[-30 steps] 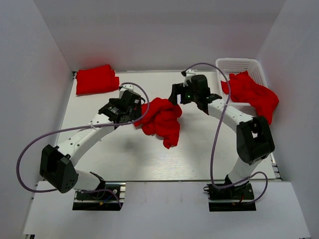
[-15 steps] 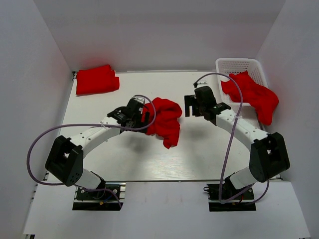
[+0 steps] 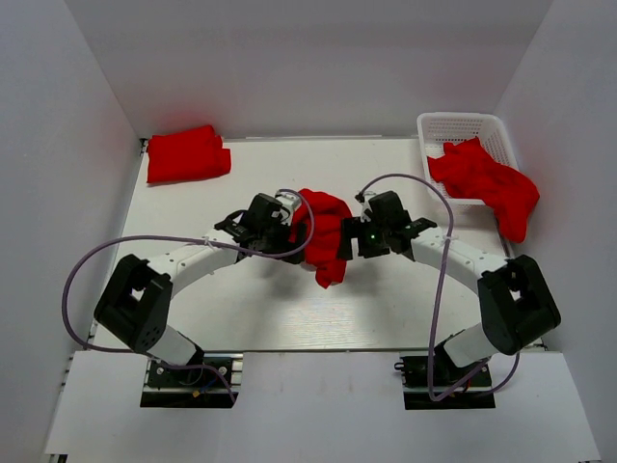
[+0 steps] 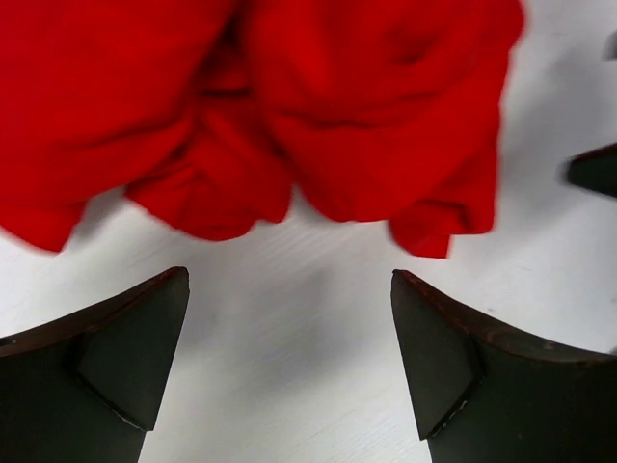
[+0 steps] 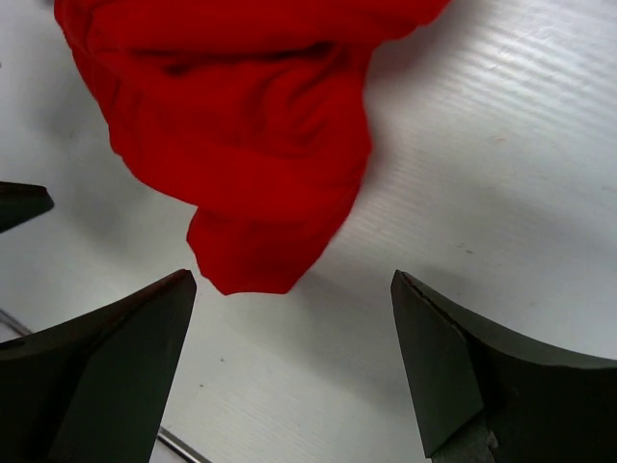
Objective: Fold and stack the t-shirts
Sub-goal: Flatten out the tshirt
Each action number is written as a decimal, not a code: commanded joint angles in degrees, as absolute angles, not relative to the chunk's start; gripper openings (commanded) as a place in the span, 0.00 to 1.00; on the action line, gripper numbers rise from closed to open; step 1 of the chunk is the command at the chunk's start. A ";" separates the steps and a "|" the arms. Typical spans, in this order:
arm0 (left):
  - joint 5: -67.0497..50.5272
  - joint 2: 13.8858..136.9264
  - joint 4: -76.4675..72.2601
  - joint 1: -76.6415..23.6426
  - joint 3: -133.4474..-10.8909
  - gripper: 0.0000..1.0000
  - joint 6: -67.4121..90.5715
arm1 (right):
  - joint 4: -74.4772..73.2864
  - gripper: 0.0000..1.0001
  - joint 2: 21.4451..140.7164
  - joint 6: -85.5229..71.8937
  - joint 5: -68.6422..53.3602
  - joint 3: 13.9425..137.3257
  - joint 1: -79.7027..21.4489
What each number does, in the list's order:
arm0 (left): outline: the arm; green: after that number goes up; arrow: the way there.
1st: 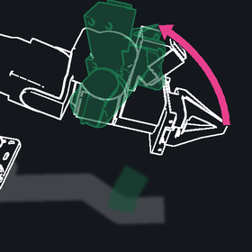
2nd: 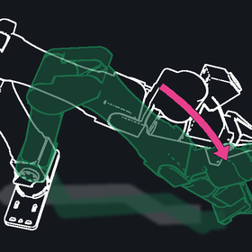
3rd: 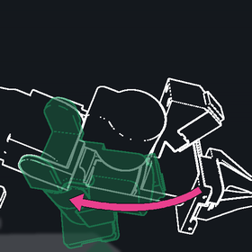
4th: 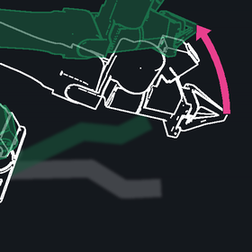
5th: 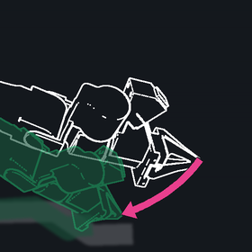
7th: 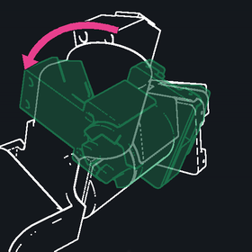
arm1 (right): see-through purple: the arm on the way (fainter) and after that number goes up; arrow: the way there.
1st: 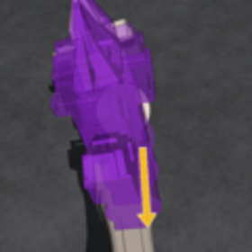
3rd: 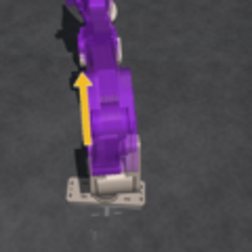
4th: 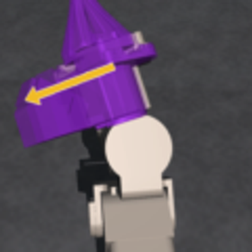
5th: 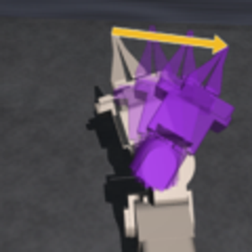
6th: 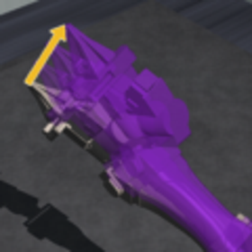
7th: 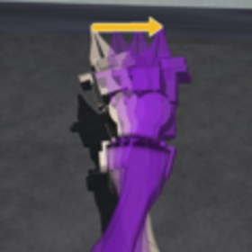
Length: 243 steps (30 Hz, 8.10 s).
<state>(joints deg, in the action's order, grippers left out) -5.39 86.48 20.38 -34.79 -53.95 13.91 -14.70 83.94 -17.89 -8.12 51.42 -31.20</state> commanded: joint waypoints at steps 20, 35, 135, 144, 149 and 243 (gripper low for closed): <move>-16.00 97.21 12.22 -36.47 -59.15 0.69 13.01 | -3.78 0.83 93.07 -24.96 -22.41 46.06 -31.73; -14.34 97.65 16.43 -37.00 -62.67 0.68 13.01 | -3.25 0.81 94.22 -25.58 -23.12 45.88 -31.73; 18.20 107.59 37.70 -22.85 -101.62 1.00 11.67 | -24.43 0.84 102.75 -9.23 25.49 90.35 -18.99; 10.55 92.21 38.31 -24.16 -69.99 1.00 19.50 | -23.82 0.86 103.53 -8.61 22.59 90.88 -18.46; 6.16 91.67 34.64 -23.64 -62.86 0.94 20.83 | -23.82 0.86 103.71 -8.52 22.07 89.48 -18.02; 4.75 92.46 22.86 -21.97 -56.96 1.00 23.91 | -28.48 0.84 103.53 -9.23 25.31 85.52 -17.31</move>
